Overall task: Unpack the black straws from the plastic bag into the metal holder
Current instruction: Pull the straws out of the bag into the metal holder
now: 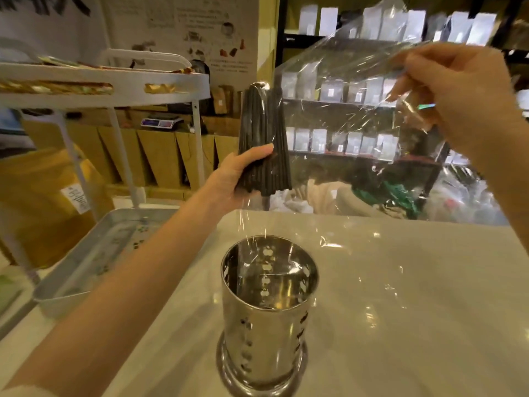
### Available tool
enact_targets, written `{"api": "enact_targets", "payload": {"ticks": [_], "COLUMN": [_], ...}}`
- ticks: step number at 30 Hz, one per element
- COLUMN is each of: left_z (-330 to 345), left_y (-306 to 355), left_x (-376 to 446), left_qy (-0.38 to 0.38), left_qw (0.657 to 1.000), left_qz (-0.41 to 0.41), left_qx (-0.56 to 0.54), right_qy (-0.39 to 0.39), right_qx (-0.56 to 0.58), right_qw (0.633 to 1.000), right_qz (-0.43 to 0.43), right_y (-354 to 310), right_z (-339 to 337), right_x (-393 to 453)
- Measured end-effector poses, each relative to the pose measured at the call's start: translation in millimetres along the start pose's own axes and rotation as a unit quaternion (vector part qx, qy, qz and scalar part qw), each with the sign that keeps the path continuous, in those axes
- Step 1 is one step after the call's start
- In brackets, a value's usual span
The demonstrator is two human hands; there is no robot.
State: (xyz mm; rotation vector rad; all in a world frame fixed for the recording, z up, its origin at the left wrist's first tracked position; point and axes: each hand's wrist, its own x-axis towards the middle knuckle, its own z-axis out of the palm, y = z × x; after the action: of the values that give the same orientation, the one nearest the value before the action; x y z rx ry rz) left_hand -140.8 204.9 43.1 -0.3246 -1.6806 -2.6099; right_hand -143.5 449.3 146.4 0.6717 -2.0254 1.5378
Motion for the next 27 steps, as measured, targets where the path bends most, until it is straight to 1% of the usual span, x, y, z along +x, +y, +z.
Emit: {"api": "enact_targets", "payload": {"ticks": [3, 8, 11, 16, 19, 24, 27], "left_z": [-2.7, -3.8, -3.7, -4.6, -3.9, 2.5, 5.0], "left_y": [-1.9, 3.7, 7.9, 12.9, 16.8, 25.4, 33.1], "left_x": [-6.4, -15.0, -18.7, -26.4, -34.8, -50.3, -57.0], "left_qy": [-0.013, -0.001, 0.012, 0.01, 0.009, -0.014, -0.012], "left_qw": [0.999, 0.997, 0.994, 0.988, 0.983, 0.976, 0.965], "left_qz": [0.023, 0.058, 0.082, 0.114, 0.134, 0.141, 0.18], "left_qx": [0.031, 0.056, 0.066, 0.105, 0.126, 0.164, 0.188], "right_qy": [0.004, -0.001, 0.013, 0.019, 0.013, 0.011, 0.021], "right_qx": [-0.007, 0.01, 0.007, -0.008, -0.02, -0.008, 0.004], "right_qw": [1.0, 0.999, 0.998, 0.997, 0.997, 0.997, 0.997], "right_qz": [-0.02, -0.041, -0.058, -0.074, -0.079, -0.073, -0.068], "right_y": [-5.2, -6.7, -8.1, -10.4, -11.6, -8.7, -5.5], "right_z": [-0.3, -1.7, -2.7, -7.7, -10.2, -11.5, -11.5], "right_x": [-9.2, -20.5, -25.3, -30.6, -32.7, -38.4, -43.2]}}
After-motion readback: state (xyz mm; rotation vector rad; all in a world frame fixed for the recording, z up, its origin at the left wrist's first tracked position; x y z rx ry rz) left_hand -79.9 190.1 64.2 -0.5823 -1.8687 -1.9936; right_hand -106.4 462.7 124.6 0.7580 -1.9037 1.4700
